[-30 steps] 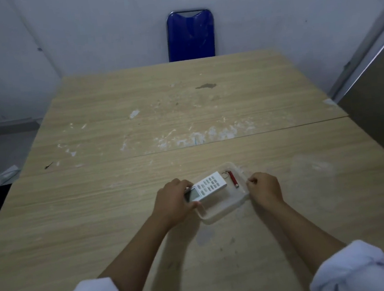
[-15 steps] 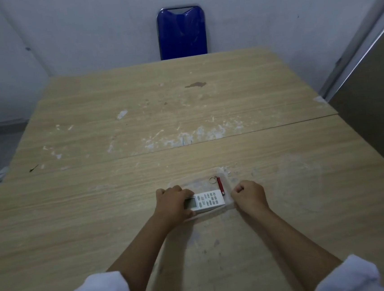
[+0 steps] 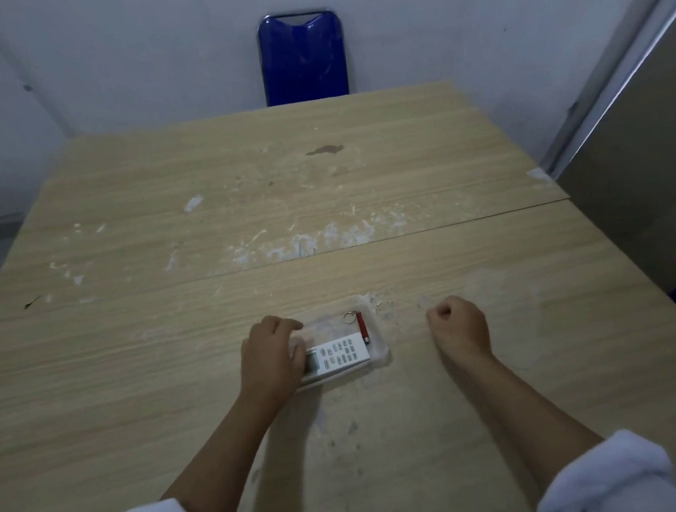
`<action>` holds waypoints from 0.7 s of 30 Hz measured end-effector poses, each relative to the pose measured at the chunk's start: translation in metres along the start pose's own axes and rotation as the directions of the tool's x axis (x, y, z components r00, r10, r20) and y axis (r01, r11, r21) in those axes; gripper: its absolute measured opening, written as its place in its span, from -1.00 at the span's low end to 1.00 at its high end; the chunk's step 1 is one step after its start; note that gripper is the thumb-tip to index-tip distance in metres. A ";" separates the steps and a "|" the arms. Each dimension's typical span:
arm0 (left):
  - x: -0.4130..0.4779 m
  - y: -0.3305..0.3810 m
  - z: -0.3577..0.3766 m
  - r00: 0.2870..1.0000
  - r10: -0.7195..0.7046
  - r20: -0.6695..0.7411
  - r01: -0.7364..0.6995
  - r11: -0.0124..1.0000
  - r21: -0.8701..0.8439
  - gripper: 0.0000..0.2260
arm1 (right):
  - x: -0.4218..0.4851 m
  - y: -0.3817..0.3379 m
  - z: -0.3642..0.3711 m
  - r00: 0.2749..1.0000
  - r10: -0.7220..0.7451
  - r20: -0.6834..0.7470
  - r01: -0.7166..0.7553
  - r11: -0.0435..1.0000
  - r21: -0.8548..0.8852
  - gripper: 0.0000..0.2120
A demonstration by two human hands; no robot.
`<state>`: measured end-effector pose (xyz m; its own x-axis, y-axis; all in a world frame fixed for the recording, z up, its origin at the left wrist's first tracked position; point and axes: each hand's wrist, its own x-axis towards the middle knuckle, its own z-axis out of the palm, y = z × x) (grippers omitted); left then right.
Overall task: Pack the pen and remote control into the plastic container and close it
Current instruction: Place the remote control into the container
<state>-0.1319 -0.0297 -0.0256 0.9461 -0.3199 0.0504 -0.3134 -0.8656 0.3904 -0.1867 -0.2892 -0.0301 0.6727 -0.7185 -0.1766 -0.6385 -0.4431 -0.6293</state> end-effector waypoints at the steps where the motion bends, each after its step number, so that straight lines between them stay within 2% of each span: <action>1: -0.002 -0.001 0.001 0.999 -0.007 -0.041 0.007 1.000 -0.015 -0.72 | 0.008 0.009 -0.009 0.999 0.008 -0.045 -0.010 0.999 -0.050 -0.87; 7: -0.009 -0.003 0.006 0.985 -0.142 -0.096 0.134 0.988 -0.080 -0.64 | 0.032 0.073 -0.049 0.961 0.124 -0.249 -0.188 0.949 -0.254 -0.75; 11: -0.011 0.000 0.008 0.968 -0.230 -0.095 0.215 0.965 -0.149 -0.62 | 0.038 0.092 -0.050 0.923 0.255 -0.289 -0.307 0.939 -0.154 -0.73; 16: -0.012 -0.002 0.014 0.956 -0.285 -0.067 0.258 0.928 -0.267 -0.58 | 0.045 0.098 -0.052 0.916 0.311 -0.253 -0.341 0.937 -0.082 -0.73; 21: -0.015 0.002 0.011 0.945 -0.318 -0.082 0.291 0.927 -0.237 -0.58 | 0.047 0.094 -0.055 0.903 0.344 -0.256 -0.348 0.937 0.030 -0.73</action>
<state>-0.1479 -0.0312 -0.0355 1.0000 0.0041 -0.0014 0.0041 -0.8042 0.5944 -0.2362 -0.3942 -0.0557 0.2925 -0.9387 -0.1824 -0.8212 -0.1489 -0.5508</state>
